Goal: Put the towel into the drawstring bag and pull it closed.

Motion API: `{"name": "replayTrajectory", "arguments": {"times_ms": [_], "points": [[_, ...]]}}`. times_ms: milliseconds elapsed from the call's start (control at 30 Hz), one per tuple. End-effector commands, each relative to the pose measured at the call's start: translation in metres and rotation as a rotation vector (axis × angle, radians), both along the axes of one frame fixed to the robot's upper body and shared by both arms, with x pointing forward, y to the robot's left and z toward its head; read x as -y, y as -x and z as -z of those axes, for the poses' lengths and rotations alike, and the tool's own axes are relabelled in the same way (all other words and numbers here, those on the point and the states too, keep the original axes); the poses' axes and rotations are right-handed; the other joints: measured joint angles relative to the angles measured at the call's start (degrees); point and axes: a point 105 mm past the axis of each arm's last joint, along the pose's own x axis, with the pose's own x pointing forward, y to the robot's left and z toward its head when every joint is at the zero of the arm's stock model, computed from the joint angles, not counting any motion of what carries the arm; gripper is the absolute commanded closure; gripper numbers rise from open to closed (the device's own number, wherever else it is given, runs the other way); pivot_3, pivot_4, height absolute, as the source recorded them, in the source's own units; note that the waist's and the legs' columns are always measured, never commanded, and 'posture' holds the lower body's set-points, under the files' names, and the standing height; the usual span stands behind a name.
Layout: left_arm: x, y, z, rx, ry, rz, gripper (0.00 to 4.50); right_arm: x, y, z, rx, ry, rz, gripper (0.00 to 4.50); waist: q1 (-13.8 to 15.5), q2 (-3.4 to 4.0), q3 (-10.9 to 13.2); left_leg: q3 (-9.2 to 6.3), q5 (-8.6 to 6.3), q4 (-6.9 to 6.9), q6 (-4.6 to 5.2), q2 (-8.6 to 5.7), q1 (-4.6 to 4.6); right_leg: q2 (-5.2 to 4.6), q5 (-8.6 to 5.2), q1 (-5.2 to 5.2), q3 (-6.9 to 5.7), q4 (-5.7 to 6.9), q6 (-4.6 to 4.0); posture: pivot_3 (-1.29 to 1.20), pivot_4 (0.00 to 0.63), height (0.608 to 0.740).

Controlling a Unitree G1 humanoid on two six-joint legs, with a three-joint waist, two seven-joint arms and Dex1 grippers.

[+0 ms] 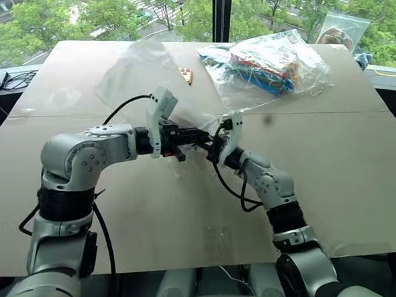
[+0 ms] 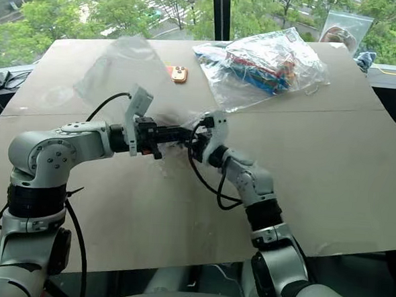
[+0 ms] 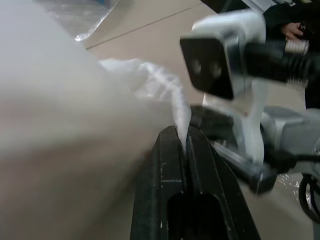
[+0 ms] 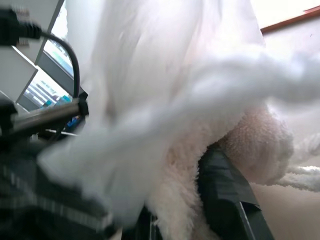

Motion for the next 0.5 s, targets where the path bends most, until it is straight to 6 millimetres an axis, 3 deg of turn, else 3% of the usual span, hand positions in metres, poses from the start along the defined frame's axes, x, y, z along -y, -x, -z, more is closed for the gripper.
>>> {"name": "replayTrajectory", "arguments": {"times_ms": [33,133,333,433,500], "points": [[0.004,0.013,-0.004,0.007,0.004,0.054,4.5,-0.013,-0.008,-0.035,0.06,-0.117,0.016,4.49,0.0,0.01,0.0,0.0,0.0,-0.01,0.0,0.0,0.0,0.0,0.0,0.0,0.0,0.01,0.0,0.0,0.15,0.74],[-0.003,0.013,-0.001,0.007,-0.007,0.019,4.5,0.0,-0.022,-0.043,-0.051,-0.275,0.053,4.49,0.0,0.01,0.0,0.01,0.01,-0.02,-0.02,0.02,0.01,0.0,0.0,0.0,0.01,0.02,-0.01,0.0,0.15,0.74],[-0.023,-0.011,-0.012,0.06,0.041,-0.147,4.5,0.005,-0.011,-0.034,-0.075,-0.285,-0.024,4.49,0.0,0.02,0.0,0.02,0.0,-0.02,0.0,0.02,-0.01,0.01,0.0,-0.01,0.02,0.0,-0.01,0.0,0.15,0.74],[-0.011,-0.006,-0.014,0.05,0.07,-0.095,4.5,0.006,-0.013,-0.035,-0.085,-0.292,-0.022,4.49,0.0,0.02,0.0,0.01,0.0,-0.02,0.0,0.02,-0.01,0.01,0.0,-0.01,0.0,0.01,-0.01,0.0,0.15,0.74],[0.014,0.005,-0.024,0.007,0.175,0.008,4.5,-0.003,-0.01,-0.04,-0.094,-0.316,-0.048,4.49,0.2,0.01,0.0,0.02,0.01,-0.01,-0.01,0.0,-0.03,-0.02,0.0,0.0,0.02,-0.01,-0.01,0.0,0.15,0.74]]}}
